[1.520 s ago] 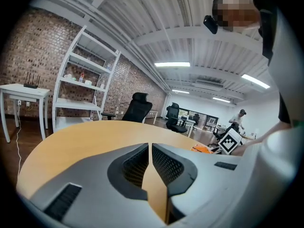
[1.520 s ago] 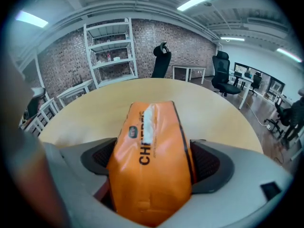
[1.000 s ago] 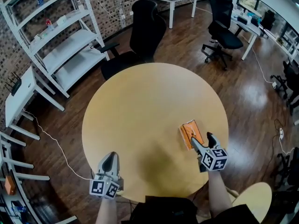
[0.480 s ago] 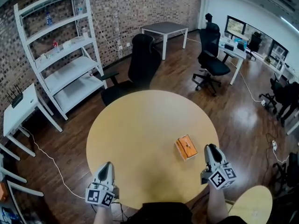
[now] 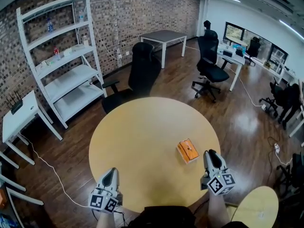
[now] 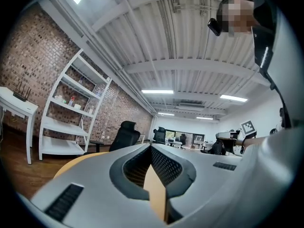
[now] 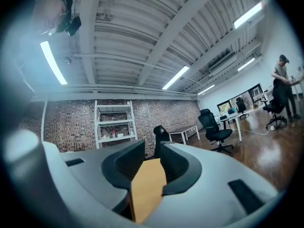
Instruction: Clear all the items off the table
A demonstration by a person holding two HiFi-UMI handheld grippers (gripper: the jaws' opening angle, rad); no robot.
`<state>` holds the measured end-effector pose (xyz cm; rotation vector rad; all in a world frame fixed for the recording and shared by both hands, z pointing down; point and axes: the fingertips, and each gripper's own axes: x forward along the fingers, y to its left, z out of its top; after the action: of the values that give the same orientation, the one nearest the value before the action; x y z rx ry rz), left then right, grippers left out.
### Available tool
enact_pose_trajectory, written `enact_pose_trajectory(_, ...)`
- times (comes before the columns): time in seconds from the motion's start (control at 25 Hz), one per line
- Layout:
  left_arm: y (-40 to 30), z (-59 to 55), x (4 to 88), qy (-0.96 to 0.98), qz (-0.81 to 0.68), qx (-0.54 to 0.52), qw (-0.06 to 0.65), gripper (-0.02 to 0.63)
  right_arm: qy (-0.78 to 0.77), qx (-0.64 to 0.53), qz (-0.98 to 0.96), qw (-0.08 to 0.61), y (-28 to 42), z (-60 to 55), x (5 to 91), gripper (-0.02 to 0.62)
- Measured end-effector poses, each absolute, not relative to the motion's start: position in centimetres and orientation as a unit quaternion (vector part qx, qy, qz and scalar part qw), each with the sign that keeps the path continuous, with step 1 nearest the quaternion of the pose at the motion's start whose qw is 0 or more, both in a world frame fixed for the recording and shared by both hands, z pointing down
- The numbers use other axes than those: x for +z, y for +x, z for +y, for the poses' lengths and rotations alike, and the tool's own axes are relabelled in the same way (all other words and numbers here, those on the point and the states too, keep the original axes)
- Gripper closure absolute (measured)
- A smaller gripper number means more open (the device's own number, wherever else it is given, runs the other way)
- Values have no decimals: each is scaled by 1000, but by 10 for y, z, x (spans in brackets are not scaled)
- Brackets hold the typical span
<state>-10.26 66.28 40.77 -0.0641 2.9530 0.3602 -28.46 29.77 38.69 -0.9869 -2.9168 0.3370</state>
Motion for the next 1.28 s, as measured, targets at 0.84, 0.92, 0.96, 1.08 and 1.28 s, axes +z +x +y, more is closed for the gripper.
enact_pose_trajectory(0.84,-151,592,390,-160,969,154,106,604,-209,101,-973,5,-221,214,370,489)
enact_pose_trajectory(0.92,-163,561,391,-197,961,163,102,604,-180,96,-979,0,-209,180,367,489)
enact_pose_trajectory(0.96,-168,543,391,-215,958,162,98,604,-163,98,-982,-8,-201,160,364,488)
enact_pose_trajectory(1.08,-180,491,386,-262,948,157,89,604,-110,114,-987,-30,-177,99,360,488)
enact_pose_trajectory(1.28,-197,413,381,-316,927,181,88,604,-28,109,-993,-46,-140,13,365,489)
